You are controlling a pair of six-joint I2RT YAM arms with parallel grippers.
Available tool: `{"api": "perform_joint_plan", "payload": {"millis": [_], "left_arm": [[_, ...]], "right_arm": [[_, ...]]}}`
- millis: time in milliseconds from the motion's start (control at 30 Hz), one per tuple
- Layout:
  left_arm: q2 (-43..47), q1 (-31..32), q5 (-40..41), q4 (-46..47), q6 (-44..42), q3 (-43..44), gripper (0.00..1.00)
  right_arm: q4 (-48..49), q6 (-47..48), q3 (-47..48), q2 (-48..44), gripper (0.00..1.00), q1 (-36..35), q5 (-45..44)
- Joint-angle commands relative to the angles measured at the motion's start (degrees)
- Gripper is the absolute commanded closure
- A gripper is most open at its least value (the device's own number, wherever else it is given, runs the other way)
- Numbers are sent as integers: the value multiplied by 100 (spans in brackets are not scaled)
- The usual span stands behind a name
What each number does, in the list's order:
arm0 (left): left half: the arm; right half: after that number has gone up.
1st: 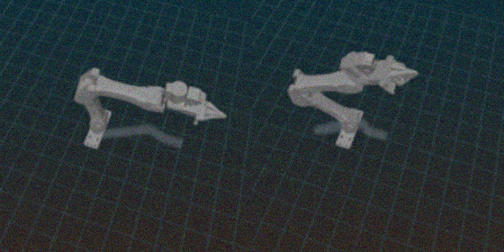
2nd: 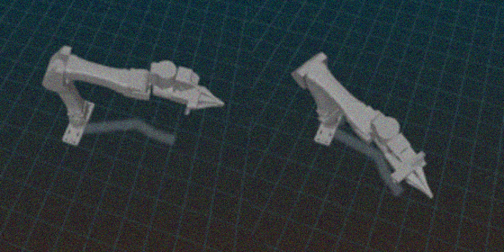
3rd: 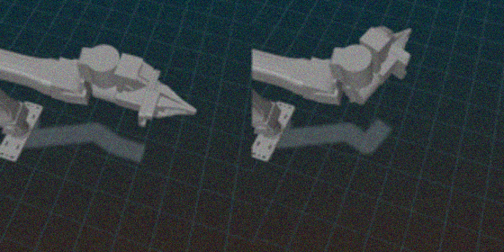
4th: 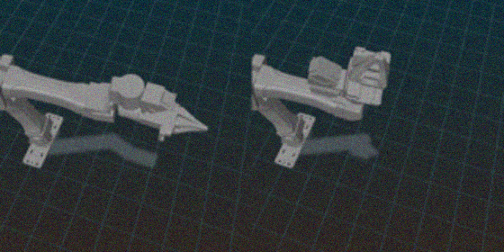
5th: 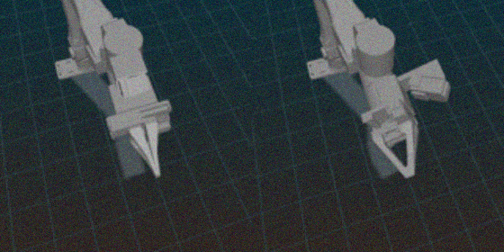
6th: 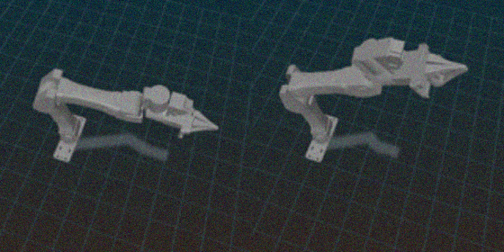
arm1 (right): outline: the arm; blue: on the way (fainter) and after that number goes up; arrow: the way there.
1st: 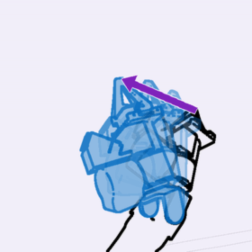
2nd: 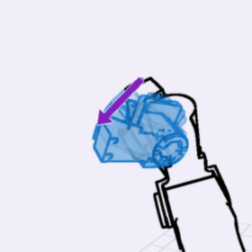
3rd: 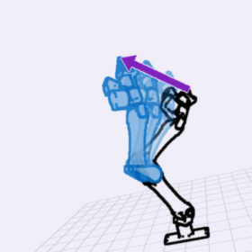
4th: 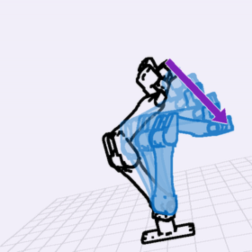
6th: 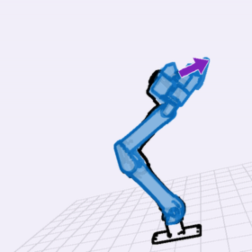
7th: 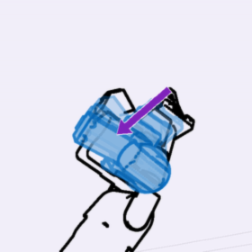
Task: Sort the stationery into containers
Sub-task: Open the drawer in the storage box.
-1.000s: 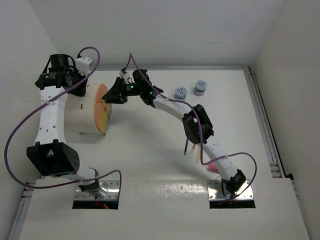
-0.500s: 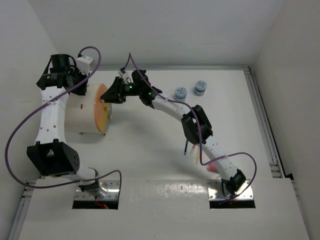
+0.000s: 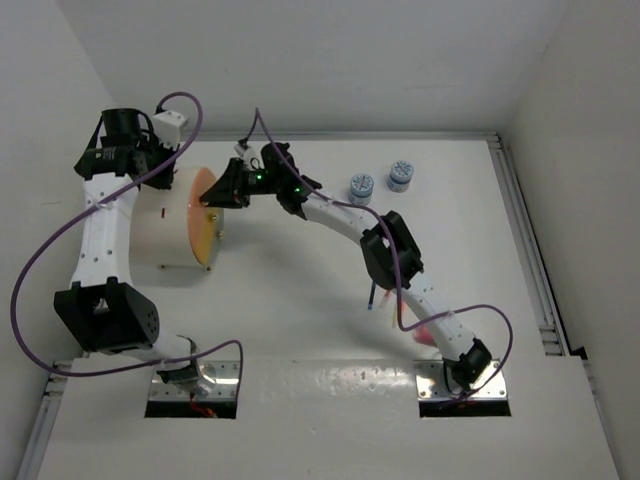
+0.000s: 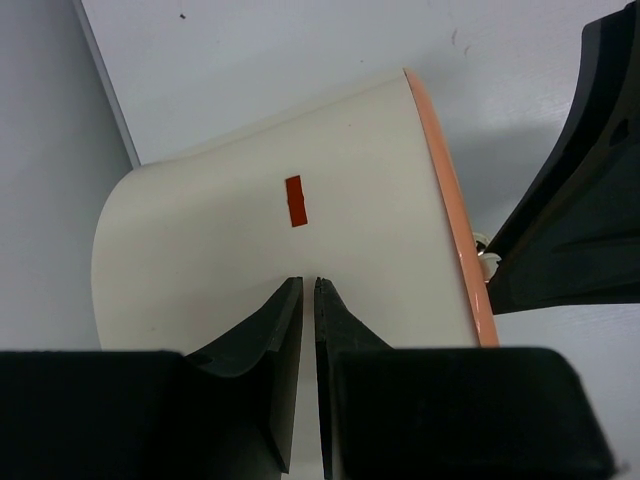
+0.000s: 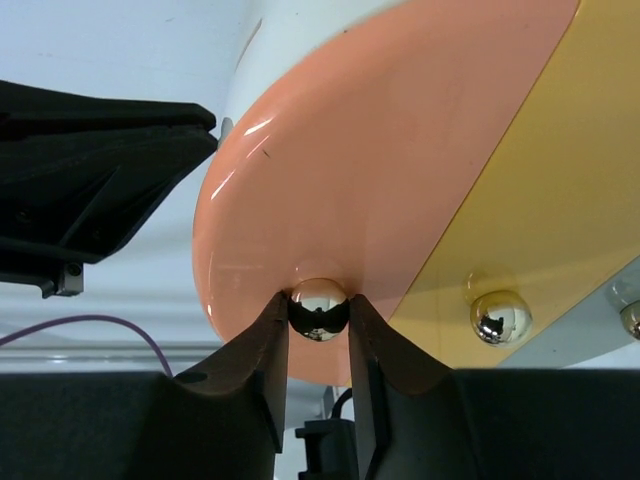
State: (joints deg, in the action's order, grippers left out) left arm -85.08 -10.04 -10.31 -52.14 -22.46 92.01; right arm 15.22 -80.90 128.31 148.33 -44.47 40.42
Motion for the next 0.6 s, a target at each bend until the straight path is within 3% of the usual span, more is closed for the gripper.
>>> {"api": "perform_joint_plan", "payload": {"millis": [0,100,567], "left_arm": [[-325,73,-24,-1114,5,-385,83],[-308,73,-15,-1158,-4,-446,85],[-334,-68,-165,-1228,22,-570,86]], "right_arm": [[464,22,72,-102,91,-27,-18],[666,4,-366,-356,100,43,88],[1009,31,-1352,-1166,100,465,650]]}}
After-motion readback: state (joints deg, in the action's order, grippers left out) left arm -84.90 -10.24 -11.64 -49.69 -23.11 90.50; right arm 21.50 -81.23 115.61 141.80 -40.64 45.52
